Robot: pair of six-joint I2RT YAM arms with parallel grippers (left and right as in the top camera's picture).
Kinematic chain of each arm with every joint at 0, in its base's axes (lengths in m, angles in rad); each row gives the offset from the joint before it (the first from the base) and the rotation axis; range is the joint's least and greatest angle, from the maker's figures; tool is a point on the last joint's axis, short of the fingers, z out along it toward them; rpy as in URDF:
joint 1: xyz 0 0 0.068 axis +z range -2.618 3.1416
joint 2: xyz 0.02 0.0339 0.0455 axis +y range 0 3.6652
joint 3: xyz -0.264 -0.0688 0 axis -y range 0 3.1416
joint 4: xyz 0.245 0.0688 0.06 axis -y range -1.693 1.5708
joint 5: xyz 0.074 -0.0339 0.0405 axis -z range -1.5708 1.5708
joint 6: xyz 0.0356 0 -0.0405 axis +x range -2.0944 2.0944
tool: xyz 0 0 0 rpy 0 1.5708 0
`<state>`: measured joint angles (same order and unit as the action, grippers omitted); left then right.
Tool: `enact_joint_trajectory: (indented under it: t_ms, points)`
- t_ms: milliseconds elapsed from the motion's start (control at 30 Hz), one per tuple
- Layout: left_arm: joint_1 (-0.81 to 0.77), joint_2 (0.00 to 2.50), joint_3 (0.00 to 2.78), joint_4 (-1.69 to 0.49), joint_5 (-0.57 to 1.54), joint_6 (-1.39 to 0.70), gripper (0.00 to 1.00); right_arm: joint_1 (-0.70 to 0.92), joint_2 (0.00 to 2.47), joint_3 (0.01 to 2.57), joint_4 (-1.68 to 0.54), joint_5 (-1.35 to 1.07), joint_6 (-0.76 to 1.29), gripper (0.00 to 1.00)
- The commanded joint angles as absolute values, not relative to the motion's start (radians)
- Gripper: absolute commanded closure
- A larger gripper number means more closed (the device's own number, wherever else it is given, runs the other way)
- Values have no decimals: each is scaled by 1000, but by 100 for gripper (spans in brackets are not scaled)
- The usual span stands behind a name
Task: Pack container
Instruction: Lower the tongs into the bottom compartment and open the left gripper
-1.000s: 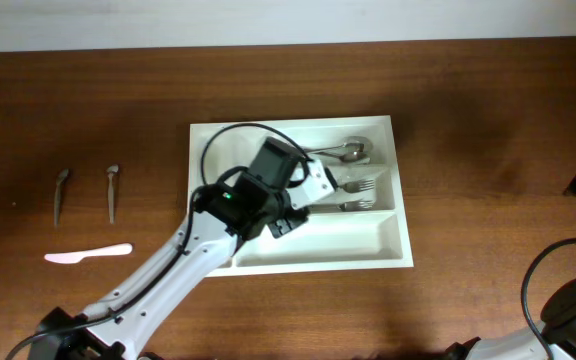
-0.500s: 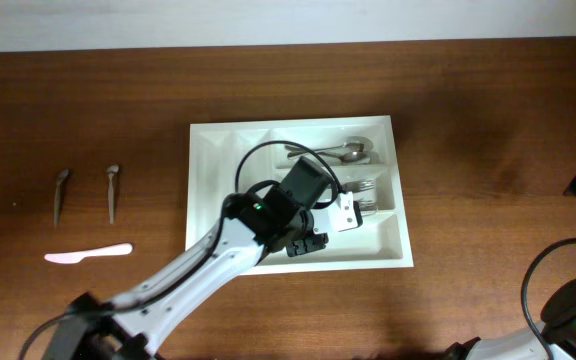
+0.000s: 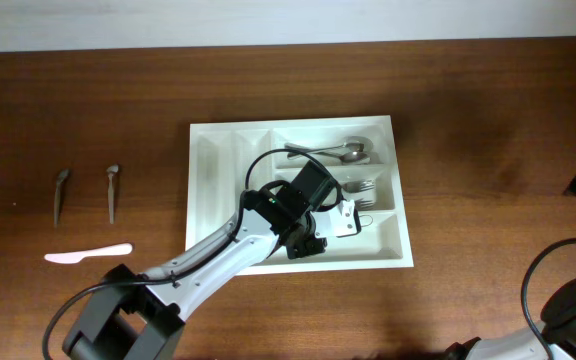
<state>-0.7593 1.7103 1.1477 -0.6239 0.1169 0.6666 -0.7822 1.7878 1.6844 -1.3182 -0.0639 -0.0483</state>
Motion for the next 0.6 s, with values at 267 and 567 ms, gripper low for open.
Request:
enact_joint_trajectory:
  t_ms: [267,567]
  points:
    - [-764,1711,1162,-628,135,686,69,-779,1784,1683,-1316,-51,-40,1]
    - [-764,1711,1162,-649,135,686,68,-779,1784,1683,-1316,-51,-40,1]
